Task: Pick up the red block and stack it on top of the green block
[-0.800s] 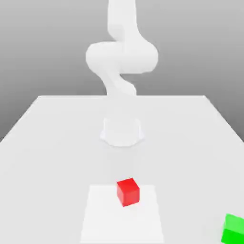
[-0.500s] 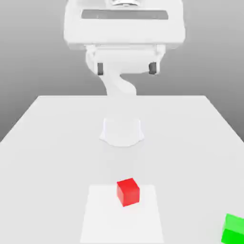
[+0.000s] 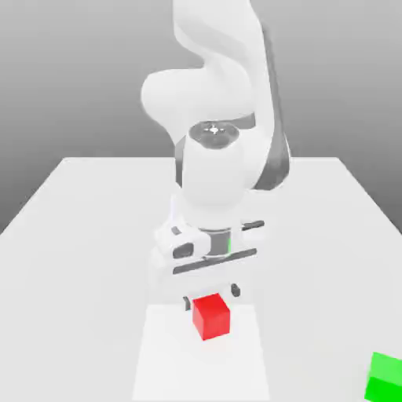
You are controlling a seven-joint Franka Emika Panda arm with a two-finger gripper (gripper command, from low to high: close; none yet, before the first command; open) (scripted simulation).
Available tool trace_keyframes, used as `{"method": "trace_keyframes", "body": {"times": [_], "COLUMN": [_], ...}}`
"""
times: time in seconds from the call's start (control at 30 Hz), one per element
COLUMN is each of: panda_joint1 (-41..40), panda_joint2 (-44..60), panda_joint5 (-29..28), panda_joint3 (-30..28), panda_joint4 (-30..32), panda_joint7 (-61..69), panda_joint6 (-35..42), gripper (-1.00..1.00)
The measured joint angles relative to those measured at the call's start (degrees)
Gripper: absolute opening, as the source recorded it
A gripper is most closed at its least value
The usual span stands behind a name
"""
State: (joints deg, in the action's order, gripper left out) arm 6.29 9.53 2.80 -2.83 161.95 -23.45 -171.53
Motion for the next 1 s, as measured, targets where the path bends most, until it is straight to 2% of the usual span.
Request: {"method": "trace_keyframes", "body": {"times": [0.03,0.27,0.5,0.6,1.0], "panda_joint1": [-0.43,-0.75,-0.57,1.77,11.15], "panda_joint2": [1.85,2.20,-10.61,-9.81,3.02], "panda_joint5": [0.43,0.33,-3.06,-4.57,-7.16], "panda_joint3": [0.55,0.86,-0.21,0.99,9.98], "panda_joint4": [-0.24,-0.29,1.50,-2.90,-27.57], "panda_joint7": [0.26,0.19,-2.22,-1.33,7.26], "panda_joint6": [-1.56,-1.83,9.18,12.72,24.83], "gripper": [-1.00,-1.00,-1.00,-1.00,-1.00]}}
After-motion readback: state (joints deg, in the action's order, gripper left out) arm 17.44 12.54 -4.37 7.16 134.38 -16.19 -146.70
